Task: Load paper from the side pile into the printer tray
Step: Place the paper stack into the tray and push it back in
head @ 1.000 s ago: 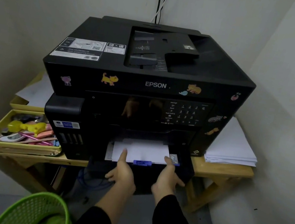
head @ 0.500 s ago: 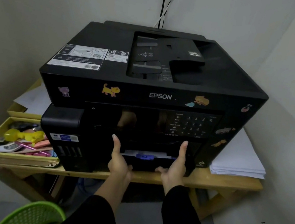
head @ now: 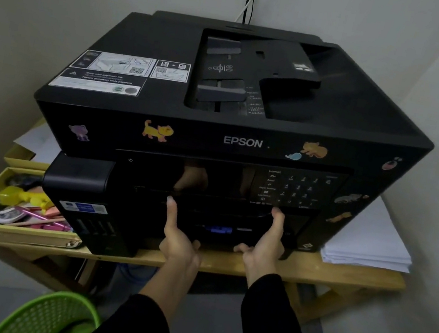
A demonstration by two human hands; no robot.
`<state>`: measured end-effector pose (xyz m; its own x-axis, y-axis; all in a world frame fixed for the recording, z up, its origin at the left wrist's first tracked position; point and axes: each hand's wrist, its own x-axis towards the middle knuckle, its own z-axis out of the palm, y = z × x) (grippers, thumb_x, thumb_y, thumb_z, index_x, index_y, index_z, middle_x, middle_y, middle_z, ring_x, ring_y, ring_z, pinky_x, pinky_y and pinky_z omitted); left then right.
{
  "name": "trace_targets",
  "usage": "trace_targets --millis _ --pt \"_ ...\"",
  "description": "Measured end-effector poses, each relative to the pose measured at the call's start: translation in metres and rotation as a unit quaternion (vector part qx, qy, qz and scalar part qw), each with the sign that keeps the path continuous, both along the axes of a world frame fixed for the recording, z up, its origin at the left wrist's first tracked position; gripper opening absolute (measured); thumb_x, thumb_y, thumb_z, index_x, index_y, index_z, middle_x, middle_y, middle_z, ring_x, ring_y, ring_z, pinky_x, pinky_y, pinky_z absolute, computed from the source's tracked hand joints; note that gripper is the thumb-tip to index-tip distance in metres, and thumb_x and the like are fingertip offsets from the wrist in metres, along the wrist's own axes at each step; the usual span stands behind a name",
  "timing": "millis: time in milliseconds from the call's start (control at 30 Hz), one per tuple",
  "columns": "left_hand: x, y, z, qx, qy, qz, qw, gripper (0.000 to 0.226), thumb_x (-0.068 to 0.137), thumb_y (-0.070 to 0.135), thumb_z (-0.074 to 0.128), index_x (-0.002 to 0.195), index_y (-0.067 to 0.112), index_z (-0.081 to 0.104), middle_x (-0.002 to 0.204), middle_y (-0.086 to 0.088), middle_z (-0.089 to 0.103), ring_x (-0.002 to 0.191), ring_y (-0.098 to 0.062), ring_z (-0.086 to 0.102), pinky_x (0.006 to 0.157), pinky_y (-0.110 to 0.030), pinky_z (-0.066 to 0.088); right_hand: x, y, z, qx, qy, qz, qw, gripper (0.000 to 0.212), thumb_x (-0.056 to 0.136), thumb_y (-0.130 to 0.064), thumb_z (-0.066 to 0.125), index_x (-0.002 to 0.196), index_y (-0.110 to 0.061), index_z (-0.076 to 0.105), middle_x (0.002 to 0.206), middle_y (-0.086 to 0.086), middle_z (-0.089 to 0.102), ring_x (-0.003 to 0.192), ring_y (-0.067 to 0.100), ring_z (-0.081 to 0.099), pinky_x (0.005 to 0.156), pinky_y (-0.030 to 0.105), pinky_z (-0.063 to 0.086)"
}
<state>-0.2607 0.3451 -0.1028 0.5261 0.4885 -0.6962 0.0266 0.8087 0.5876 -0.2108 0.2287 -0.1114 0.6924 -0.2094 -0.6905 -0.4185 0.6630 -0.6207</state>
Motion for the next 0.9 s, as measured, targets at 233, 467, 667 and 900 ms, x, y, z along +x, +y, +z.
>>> trace_targets --millis 233,467,667,900 --pt "0.004 0.012 -0.01 0.007 -0.105 -0.051 0.993 0.077 0.046 0.073 0.071 0.106 0.026 0.06 0.11 0.0 0.061 0.094 -0.016 0.06 0.076 -0.027 0.052 0.012 -0.007 -0.002 0.038 -0.052 0.052 0.997 0.036 0.066 -0.051 0.07 0.087 -0.027 0.052 0.103 0.005 0.055 0.086 0.026 0.055 0.104 0.058 0.039" --pt "0.01 0.008 -0.009 -0.028 -0.137 -0.041 0.989 0.079 0.059 0.073 0.064 0.122 0.027 0.052 0.111 0.001 0.057 0.101 -0.016 0.056 0.092 -0.03 0.047 0.003 -0.004 -0.002 0.09 -0.11 0.064 0.988 0.09 0.061 -0.067 0.071 0.136 -0.028 0.041 0.134 0.004 0.046 0.125 0.031 0.042 0.107 0.058 0.033" --pt "0.008 0.012 -0.007 -0.016 -0.127 -0.08 0.988 0.063 0.073 0.07 0.057 0.115 0.023 0.055 0.123 -0.004 0.057 0.107 -0.022 0.057 0.099 -0.036 0.046 -0.002 -0.006 0.0 0.065 -0.072 0.068 0.993 0.123 0.044 -0.072 0.072 0.147 -0.024 0.025 0.152 0.012 0.031 0.139 0.037 0.025 0.108 0.061 0.023" --pt "-0.004 0.02 0.011 0.088 0.023 -0.145 0.985 0.091 0.08 0.072 0.044 0.144 0.008 0.034 0.146 -0.015 0.042 0.134 -0.033 0.04 0.115 -0.044 0.028 -0.005 -0.013 0.011 -0.035 -0.031 0.034 0.998 0.115 0.051 -0.062 0.079 0.143 -0.017 0.028 0.143 0.011 0.045 0.132 0.033 0.04 0.111 0.055 0.029"
